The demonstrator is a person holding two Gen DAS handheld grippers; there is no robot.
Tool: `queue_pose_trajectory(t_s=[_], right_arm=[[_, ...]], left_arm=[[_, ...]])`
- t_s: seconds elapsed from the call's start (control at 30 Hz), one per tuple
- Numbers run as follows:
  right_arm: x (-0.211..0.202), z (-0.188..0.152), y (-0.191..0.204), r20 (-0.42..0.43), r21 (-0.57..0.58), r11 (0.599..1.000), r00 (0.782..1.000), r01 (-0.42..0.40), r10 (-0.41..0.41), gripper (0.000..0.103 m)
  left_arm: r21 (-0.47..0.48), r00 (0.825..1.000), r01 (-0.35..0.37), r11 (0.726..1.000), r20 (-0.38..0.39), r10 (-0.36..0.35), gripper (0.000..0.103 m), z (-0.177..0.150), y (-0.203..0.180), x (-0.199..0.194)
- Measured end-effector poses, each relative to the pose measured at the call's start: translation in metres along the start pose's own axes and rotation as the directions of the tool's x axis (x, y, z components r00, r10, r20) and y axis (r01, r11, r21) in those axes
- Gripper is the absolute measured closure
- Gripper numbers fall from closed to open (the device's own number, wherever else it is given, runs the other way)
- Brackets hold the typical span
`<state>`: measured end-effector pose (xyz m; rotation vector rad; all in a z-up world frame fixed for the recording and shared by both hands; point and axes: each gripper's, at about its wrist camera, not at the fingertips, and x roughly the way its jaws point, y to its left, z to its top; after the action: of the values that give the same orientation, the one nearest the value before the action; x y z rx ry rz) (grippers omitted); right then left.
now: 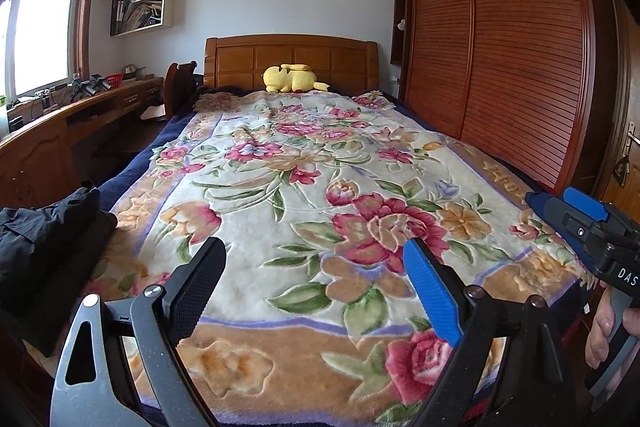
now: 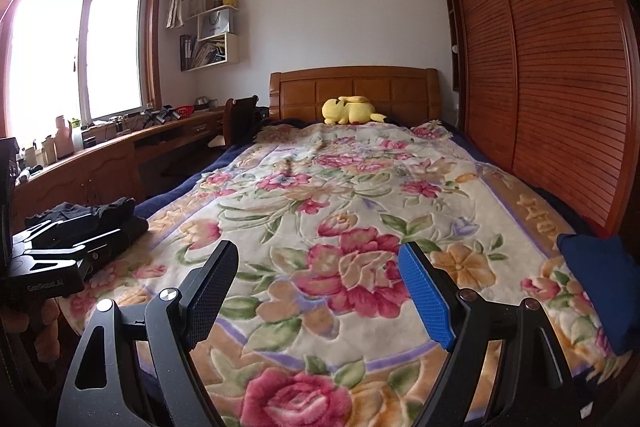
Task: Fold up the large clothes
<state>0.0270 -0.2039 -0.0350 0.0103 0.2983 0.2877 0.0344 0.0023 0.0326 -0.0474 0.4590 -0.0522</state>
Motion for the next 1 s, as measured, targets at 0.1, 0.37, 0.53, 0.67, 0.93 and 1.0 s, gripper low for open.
queue_pose_trajectory(t_s=[0.1,0.37,0.53,0.67,0.93,1.0], right_arm=[[0.000,0.000,-0.005,-0.001,-0.002,1.000,1.000,-0.005,0.005,0.019],[-0.001,0.001,-0.011,0.004,-0.008,1.000,1.000,-0.014,0.014,0.019],[-0.002,0.000,-0.014,0.006,-0.008,1.000,1.000,-0.020,0.020,0.019],[-0.002,0.000,-0.015,0.008,-0.011,1.000,1.000,-0.022,0.022,0.019],[-0.003,0.000,-0.019,0.012,-0.011,1.000,1.000,-0.022,0.022,0.019],[-0.002,0.000,-0.020,0.013,-0.012,1.000,1.000,-0.022,0.022,0.019]], left_arm=[[0.007,1.000,-0.005,1.000,0.000,0.005,0.012,0.000,-0.001,-0.001],[0.007,1.000,-0.001,1.000,0.001,0.001,0.012,0.000,-0.001,-0.003],[0.009,1.000,-0.003,1.000,0.003,0.003,0.012,0.000,-0.002,-0.004],[0.006,1.000,0.000,1.000,0.004,0.000,0.012,0.000,-0.003,-0.005],[0.006,1.000,-0.002,1.000,0.010,0.002,0.012,0.003,-0.004,-0.008],[0.006,1.000,-0.003,1.000,0.012,0.002,0.012,0.004,-0.005,-0.010]])
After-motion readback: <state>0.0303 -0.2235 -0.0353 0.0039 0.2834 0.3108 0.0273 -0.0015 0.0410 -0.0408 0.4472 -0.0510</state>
